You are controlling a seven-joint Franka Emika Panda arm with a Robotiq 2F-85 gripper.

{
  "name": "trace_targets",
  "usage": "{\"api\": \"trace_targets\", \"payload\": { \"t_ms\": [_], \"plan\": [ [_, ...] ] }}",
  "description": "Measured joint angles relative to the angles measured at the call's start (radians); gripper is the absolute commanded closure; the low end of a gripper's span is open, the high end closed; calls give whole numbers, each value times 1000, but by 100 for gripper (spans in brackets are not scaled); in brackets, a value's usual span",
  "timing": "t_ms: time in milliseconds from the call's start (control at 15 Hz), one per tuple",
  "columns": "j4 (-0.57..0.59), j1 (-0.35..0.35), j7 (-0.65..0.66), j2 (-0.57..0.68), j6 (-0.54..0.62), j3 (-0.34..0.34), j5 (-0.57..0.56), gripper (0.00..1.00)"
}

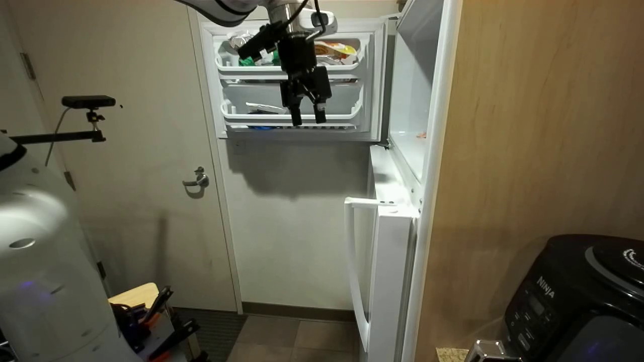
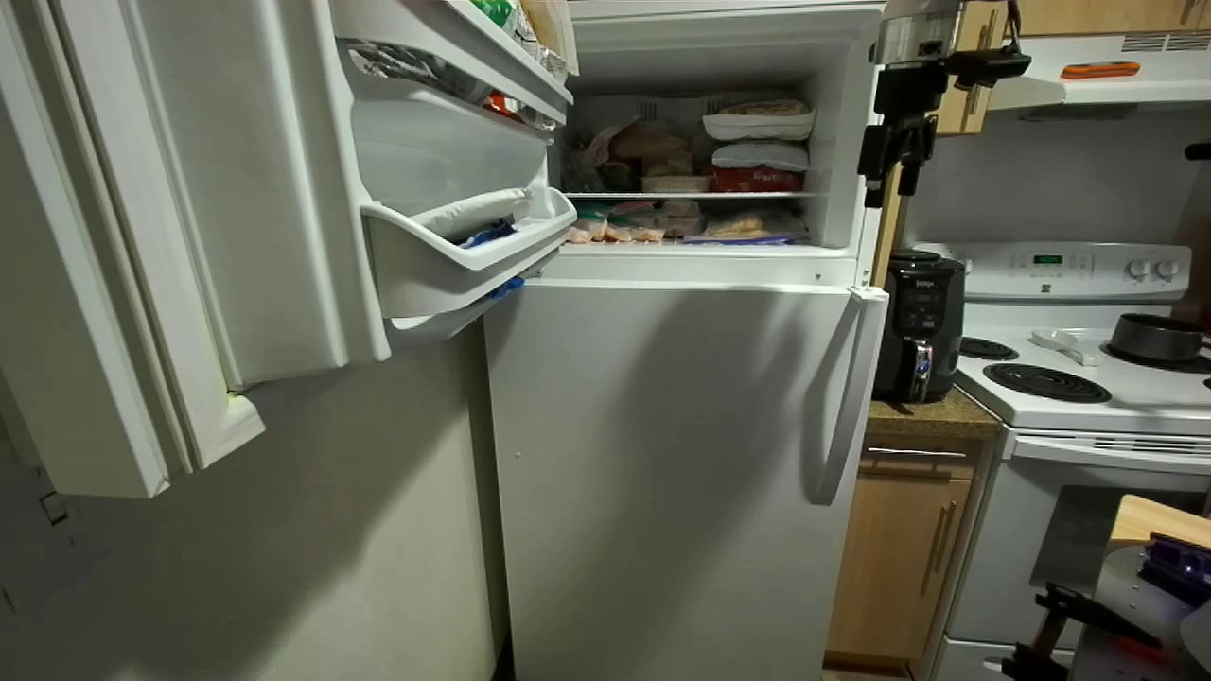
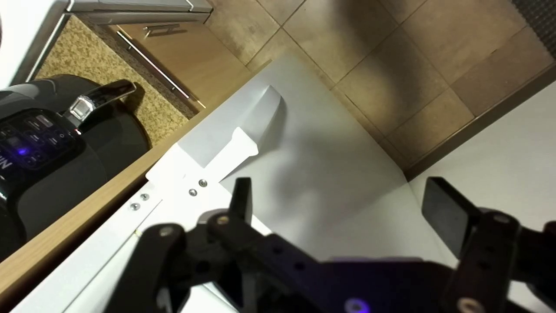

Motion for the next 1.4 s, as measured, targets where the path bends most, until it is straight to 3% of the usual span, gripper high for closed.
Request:
{"api": "trace_targets", "payload": {
  "t_ms": [800, 1400],
  "plan": [
    [65, 94, 3, 30, 4, 65, 10, 0],
    [157, 146, 116, 124, 59, 130, 17, 0]
  ]
}}
